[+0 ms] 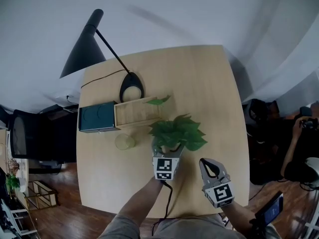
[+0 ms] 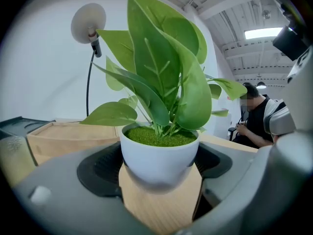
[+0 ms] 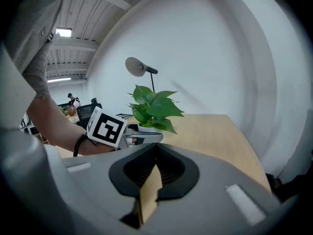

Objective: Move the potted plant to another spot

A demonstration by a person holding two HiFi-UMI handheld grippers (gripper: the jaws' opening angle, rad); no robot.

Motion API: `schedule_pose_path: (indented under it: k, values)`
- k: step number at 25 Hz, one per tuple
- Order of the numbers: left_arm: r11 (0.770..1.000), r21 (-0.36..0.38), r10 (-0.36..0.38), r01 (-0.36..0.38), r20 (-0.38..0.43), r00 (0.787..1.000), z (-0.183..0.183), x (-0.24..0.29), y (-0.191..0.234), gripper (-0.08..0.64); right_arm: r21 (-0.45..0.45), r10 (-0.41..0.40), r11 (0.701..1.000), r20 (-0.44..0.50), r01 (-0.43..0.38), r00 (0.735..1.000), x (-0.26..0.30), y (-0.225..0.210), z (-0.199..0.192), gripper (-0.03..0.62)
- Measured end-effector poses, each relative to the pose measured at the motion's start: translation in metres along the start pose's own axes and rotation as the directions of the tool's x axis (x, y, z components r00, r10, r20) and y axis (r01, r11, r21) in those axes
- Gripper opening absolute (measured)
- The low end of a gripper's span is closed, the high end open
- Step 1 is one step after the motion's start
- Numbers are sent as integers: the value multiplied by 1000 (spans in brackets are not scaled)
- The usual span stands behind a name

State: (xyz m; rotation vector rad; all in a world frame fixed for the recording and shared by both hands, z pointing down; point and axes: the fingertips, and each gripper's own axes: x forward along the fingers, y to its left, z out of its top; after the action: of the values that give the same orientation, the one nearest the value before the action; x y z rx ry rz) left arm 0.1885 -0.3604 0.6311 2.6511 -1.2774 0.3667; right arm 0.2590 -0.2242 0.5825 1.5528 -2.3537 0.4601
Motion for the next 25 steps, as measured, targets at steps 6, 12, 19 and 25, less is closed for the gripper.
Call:
schedule_pose_path:
  k: [6, 12, 19, 25]
  values:
    - [1000, -11, -8, 8, 45, 999, 45, -39, -2, 451, -28, 8, 1000, 66, -7, 998, -13, 19, 31, 6]
    - [999, -17, -25, 27, 103, 994, 93, -91, 3, 451, -43, 12, 999, 140, -6, 990, -28, 46, 57, 6]
    - [1000, 3, 2, -2, 130, 991, 111, -154, 21, 451, -49, 26, 999, 201, -16, 979, -48, 92, 78, 6]
    - [1000, 3, 25, -26, 156, 987, 118, -188, 31, 451, -61, 46, 998, 225, -33, 973, -57, 125, 85, 6]
